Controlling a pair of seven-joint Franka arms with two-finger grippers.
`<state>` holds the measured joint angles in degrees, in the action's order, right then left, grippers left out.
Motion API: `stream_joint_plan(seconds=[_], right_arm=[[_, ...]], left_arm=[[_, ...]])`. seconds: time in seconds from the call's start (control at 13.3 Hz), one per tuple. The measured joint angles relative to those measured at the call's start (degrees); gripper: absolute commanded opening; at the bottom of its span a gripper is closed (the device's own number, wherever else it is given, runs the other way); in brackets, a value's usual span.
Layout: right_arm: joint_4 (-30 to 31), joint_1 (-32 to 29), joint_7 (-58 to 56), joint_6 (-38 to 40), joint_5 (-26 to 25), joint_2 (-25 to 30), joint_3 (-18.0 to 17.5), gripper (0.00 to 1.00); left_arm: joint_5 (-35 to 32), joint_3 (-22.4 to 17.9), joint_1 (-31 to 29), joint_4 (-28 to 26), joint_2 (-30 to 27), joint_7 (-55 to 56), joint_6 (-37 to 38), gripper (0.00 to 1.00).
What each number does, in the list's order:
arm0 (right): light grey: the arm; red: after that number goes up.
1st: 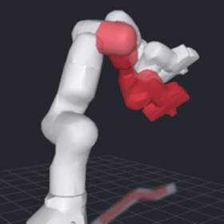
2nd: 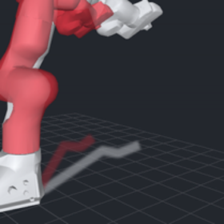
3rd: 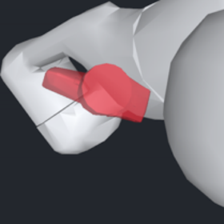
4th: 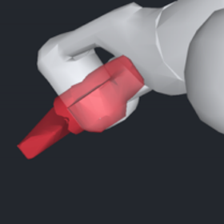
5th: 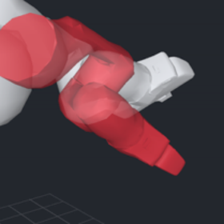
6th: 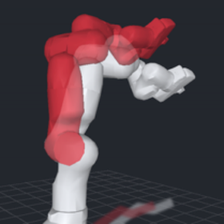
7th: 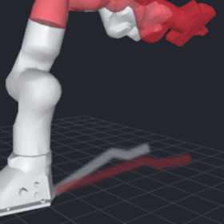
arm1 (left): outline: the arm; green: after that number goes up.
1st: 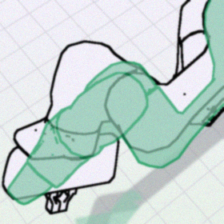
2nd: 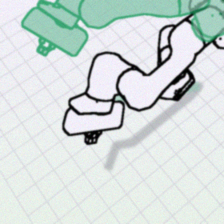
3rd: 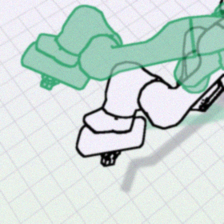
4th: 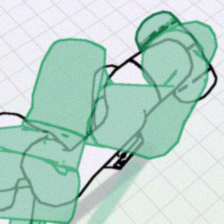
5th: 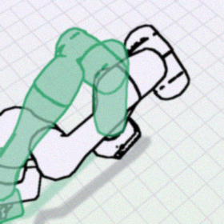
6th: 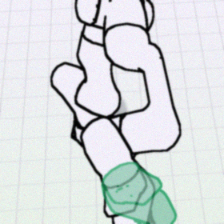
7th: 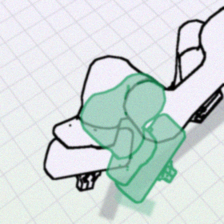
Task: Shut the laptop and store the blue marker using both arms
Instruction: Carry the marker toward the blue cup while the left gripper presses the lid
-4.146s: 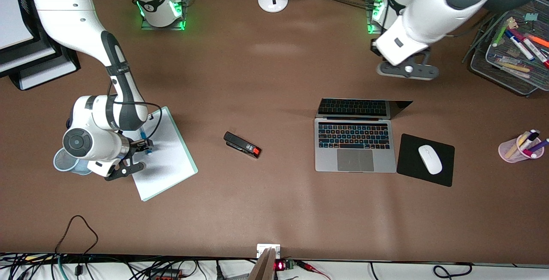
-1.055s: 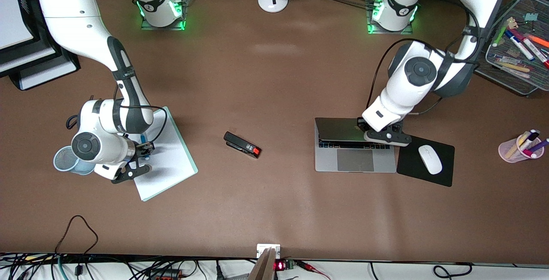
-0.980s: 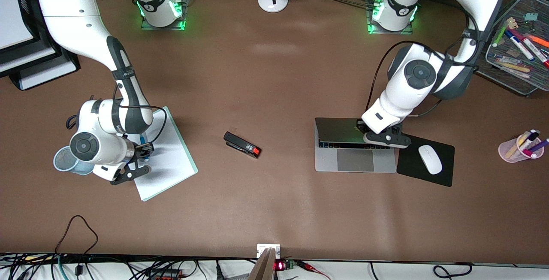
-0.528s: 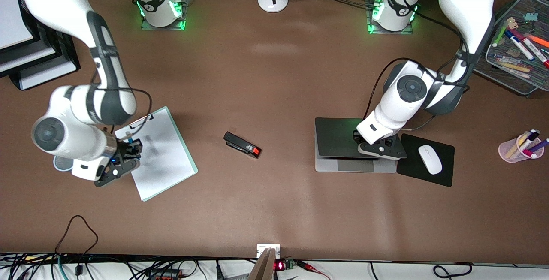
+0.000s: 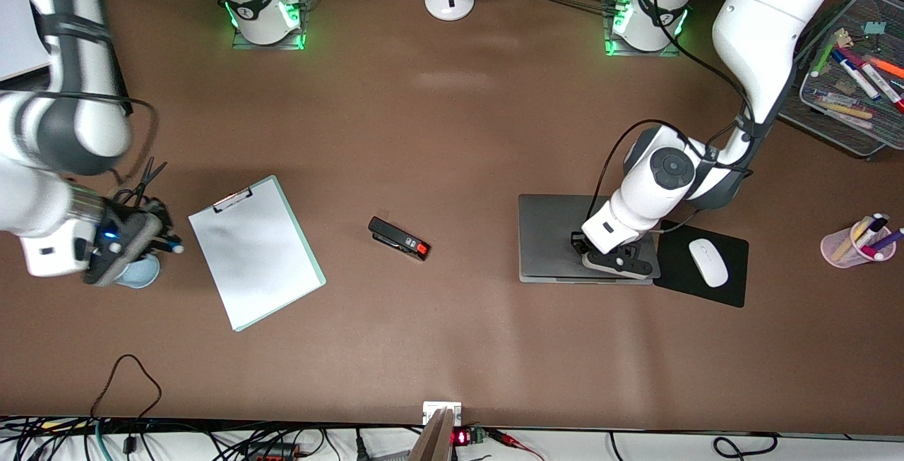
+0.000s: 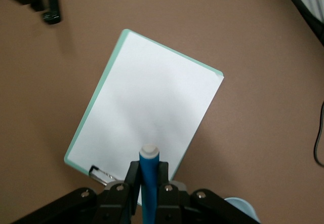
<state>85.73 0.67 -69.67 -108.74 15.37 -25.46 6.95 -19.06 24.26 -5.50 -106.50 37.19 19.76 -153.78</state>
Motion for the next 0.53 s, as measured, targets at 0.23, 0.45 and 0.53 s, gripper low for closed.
stream_joint_plan(seconds=[0.23,0.45,0.53], right_arm=[[-0.2,-5.0,-13.6,2.0,5.8,0.0,0.0,0.0],[-0.2,-8.4,-26.3,2.4,12.6,-0.2,0.0,0.0],[-0.2,-9.7,-30.1,2.6,15.2,-0.4,0.1,0.0]], left_arm=[[0.0,-0.5,0.1,0.0,2.8,0.0,-3.5,0.0],[0.0,-0.5,0.1,0.1,4.0,0.0,-4.0,0.0],[0.0,-0.5,0.1,0.2,4.0,0.0,-4.0,0.0]])
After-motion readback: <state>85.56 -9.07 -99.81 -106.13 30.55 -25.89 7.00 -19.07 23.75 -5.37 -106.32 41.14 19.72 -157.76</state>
